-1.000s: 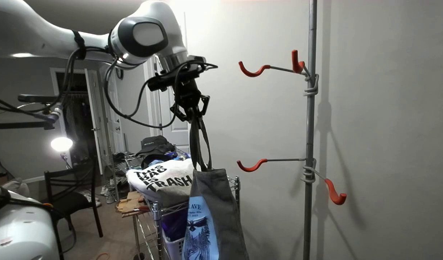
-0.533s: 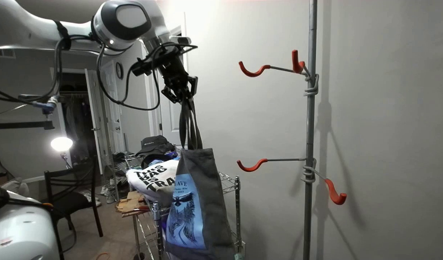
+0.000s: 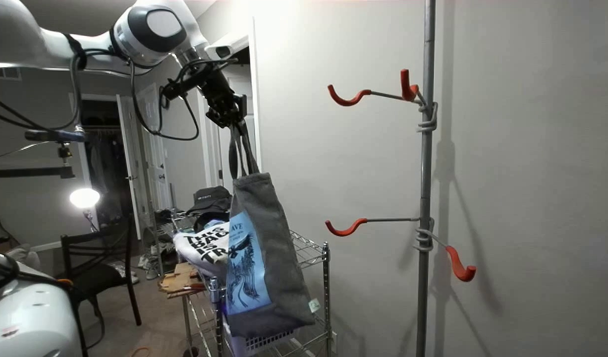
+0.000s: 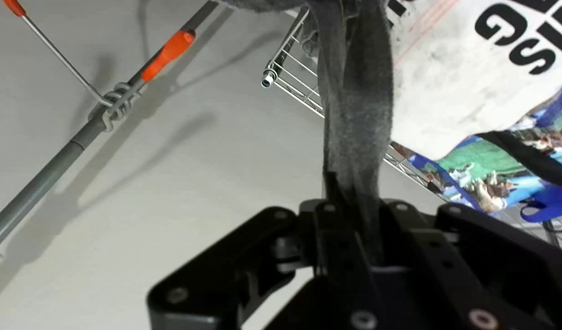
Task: Take the bags off of the coat rack
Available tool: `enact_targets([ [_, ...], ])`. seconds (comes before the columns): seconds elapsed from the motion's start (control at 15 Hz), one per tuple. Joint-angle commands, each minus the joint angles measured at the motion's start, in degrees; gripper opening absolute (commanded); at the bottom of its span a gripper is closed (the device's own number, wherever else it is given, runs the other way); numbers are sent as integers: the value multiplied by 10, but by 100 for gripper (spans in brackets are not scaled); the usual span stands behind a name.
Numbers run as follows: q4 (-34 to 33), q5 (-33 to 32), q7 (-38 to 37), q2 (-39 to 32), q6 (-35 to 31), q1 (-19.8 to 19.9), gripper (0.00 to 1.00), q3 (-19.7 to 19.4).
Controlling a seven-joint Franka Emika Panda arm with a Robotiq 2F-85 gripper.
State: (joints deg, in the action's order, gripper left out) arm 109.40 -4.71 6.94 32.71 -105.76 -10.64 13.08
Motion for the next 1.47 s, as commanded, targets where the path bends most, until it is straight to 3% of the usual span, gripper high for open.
enact_targets([
  [0.0, -53, -3, -76, -54, -35, 6, 5, 30],
  [0.53, -170, -25, -184, -157, -54, -7, 5, 103],
  [0.8, -206, -40, -197, -196, -40, -22, 5, 137],
  [1.4, -235, -54, -192, -243, -29, -54, 5, 135],
])
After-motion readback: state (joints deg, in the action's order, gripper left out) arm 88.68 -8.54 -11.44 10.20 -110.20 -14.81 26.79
